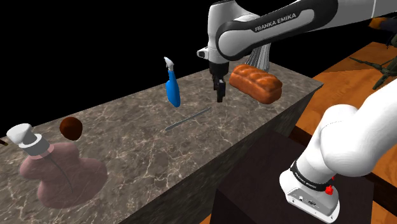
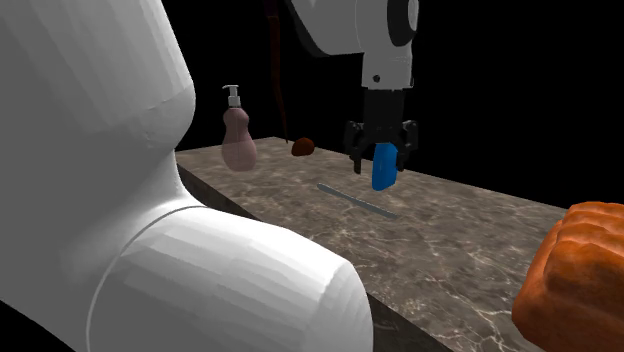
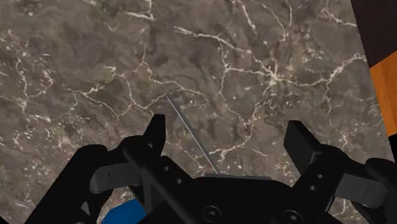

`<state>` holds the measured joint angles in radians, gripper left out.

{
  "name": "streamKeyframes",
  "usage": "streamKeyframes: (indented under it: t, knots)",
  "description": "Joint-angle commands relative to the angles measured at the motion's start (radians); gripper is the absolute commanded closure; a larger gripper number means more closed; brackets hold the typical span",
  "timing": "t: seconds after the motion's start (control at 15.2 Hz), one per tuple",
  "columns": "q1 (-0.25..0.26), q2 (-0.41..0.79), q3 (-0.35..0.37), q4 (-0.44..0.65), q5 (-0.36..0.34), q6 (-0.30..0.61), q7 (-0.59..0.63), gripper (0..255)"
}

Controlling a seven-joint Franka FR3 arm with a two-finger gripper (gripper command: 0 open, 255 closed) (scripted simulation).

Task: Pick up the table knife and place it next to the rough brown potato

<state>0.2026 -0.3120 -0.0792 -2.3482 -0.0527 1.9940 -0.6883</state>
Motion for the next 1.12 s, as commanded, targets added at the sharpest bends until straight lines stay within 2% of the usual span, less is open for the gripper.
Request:
streamKeyframes:
  t: [0.0,0.66,1.06]
  knots:
    - [0.025,0.059,-0.001,0.032,0.015,0.042,-0.077,0]
    - [0.126,0.324,0.046,0.174,0.107,0.216,-0.426,0]
    - [0.128,0.366,0.05,0.15,0.114,0.284,-0.437,0]
